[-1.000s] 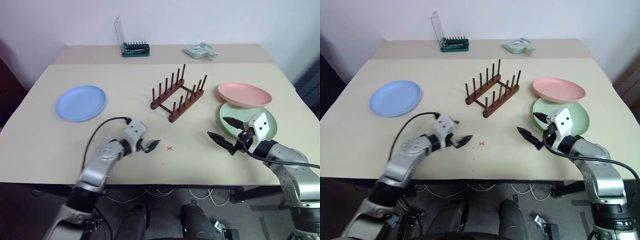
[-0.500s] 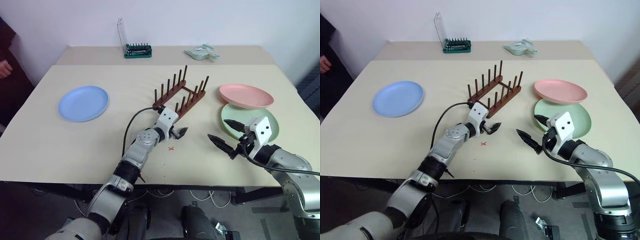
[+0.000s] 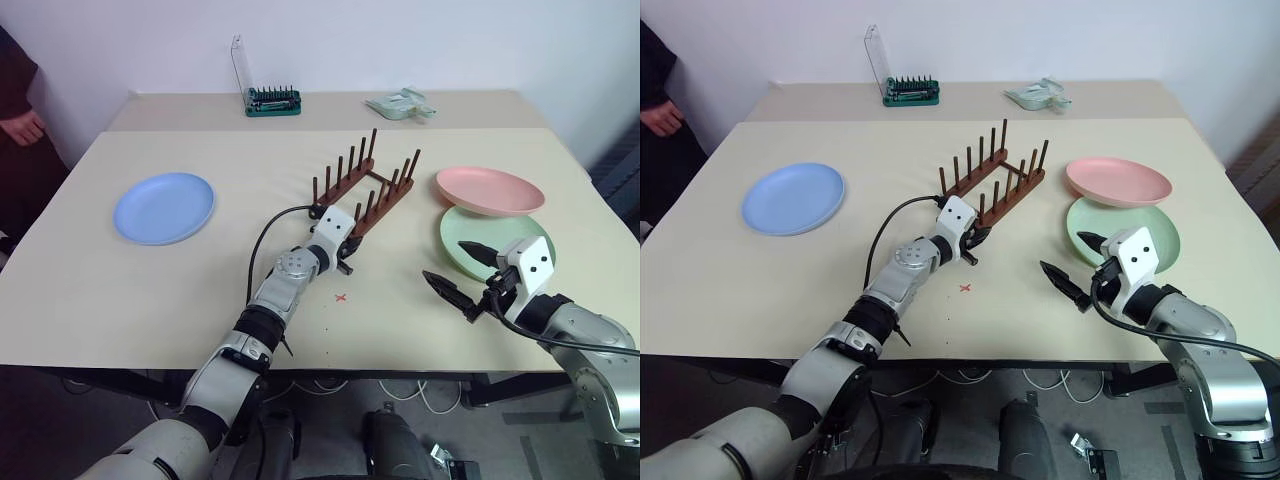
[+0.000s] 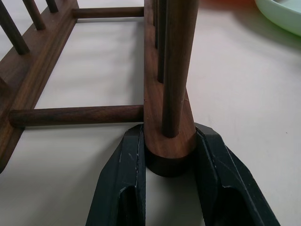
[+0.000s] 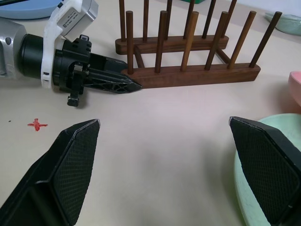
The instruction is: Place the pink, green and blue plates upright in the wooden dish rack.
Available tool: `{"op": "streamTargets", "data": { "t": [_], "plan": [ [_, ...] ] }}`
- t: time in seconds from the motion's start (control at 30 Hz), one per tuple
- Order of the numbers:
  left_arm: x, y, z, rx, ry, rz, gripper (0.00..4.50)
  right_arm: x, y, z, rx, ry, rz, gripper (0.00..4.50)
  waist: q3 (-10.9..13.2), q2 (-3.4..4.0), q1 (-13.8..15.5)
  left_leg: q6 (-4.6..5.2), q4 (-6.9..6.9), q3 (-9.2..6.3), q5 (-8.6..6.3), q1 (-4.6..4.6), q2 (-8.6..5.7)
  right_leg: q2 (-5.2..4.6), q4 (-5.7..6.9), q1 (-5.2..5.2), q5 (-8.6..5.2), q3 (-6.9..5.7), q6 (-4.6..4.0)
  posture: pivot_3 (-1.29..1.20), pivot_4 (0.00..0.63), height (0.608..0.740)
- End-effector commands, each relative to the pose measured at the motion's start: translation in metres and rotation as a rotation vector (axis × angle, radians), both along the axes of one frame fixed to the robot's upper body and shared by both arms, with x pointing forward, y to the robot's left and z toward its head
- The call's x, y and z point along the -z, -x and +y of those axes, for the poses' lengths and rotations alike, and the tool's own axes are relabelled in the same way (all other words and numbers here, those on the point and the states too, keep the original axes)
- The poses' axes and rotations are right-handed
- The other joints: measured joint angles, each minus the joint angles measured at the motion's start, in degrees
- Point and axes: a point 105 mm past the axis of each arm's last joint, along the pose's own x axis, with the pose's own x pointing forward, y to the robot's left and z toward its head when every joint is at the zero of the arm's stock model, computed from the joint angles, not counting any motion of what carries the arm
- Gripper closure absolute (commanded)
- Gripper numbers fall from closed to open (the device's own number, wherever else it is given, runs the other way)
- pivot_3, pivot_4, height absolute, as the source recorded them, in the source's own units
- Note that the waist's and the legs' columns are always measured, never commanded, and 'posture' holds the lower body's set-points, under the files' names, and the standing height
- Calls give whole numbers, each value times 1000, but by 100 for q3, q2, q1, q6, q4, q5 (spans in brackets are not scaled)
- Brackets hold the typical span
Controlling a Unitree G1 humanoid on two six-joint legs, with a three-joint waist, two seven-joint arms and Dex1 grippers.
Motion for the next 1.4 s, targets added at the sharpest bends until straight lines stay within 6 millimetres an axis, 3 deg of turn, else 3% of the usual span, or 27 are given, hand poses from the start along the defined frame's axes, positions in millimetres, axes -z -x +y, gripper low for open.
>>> {"op": "streamTargets", "data": {
  "t": [0.03, 0.17, 0.33, 0.6, 0.83, 1.07, 1.3, 1.4],
  "plan": [
    [3, 21, 40, 166, -47, -49, 3718, -11, 5, -3, -1, 30, -41, 0, -1, 2, -99, 0, -8, 1, 0, 2, 3, 1, 1, -4, 0, 0, -1, 0, 150, 740],
    [-10, 52, 82, 339, 7, -20, 3718, -9, 7, -5, -1, 31, -34, 0, -3, 8, -247, -1, -23, 12, 0, 9, 16, 9, 25, -27, 2, 10, -8, 0, 150, 740],
    [-11, 82, 107, 550, -107, 35, 3718, -3, 5, 2, -22, 17, -17, 0, -2, 8, -136, -1, -8, 9, 0, -7, 12, 7, 21, -28, 1, 11, -10, 0, 150, 740],
    [-4, 77, 92, 665, -218, -1, 3718, -4, 1, 3, -31, 19, -25, 0, -2, 8, 8, 3, -1, 5, -2, -17, 4, 3, 0, -23, 2, 9, -9, 0, 150, 740],
    [2, 52, 74, 645, -204, -3, 3718, -5, 4, 0, -20, 23, -27, 0, -1, 6, 14, 4, -1, 6, -2, -20, 3, 3, 0, -25, 2, 8, -8, 0, 150, 740],
    [4, 44, 74, 650, -193, 27, 3718, -5, 10, -1, -2, 23, -28, 0, -2, 5, -32, 4, 1, 5, -3, -20, 3, 4, 5, -26, 2, 7, -6, 0, 150, 740],
    [-2, 38, 100, 519, -109, 88, 442, -1, 15, -1, -2, 37, -5, 0, -1, 5, -147, 5, 1, 3, -3, -19, 4, 4, 15, -28, 2, 6, -6, 0, 150, 740],
    [-6, 41, 121, 423, -95, 76, 442, 2, 16, 3, -11, 23, 3, 0, -2, 6, -175, 5, -3, 5, -3, -15, 8, 5, 26, -34, 2, 7, -6, 0, 150, 740]
  ]
}}
